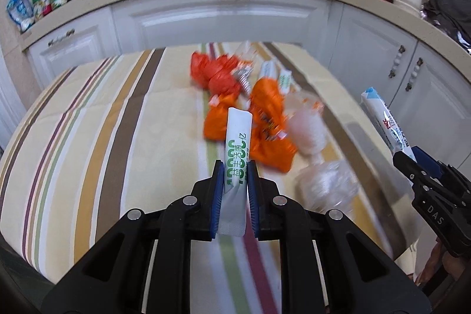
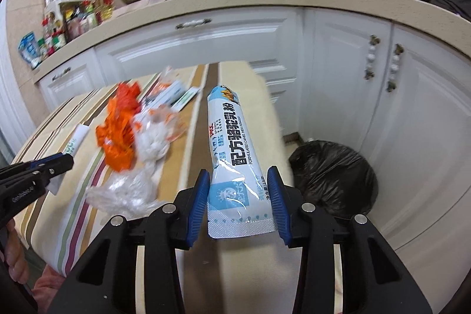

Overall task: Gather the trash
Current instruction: 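Carry both tubes over the trash bin and open both tools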

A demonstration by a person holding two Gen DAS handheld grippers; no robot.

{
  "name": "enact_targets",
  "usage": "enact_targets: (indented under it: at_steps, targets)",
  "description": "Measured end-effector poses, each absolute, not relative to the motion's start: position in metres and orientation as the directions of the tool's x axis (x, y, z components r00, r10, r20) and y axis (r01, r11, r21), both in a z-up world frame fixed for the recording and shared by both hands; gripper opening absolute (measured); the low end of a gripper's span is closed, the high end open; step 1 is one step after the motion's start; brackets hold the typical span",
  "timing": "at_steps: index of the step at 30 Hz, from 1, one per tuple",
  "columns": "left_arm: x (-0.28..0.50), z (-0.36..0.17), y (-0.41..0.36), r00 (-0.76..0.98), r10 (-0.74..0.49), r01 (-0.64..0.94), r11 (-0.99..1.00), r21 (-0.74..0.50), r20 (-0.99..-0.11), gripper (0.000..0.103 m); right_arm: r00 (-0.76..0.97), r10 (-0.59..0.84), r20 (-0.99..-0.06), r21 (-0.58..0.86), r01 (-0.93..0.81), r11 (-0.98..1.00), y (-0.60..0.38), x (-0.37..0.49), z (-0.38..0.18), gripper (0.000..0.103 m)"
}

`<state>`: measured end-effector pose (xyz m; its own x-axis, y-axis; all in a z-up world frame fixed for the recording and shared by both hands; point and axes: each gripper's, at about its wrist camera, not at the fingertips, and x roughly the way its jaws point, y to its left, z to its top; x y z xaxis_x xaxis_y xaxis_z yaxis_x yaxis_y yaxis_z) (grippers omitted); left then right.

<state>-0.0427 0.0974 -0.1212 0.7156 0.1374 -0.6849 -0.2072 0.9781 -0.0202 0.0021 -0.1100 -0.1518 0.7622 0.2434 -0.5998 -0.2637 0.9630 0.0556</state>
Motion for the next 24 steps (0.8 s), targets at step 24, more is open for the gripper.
enact_targets:
  at_steps: [24]
  targets:
    - [0.13, -0.122, -0.126, 0.742, -0.079, 0.105, 0.994, -0.001, -0.666, 0.016, 0.814, 0.01, -0.58, 0.04, 0.017, 0.999, -0.249, 0.099, -0.16, 0.041]
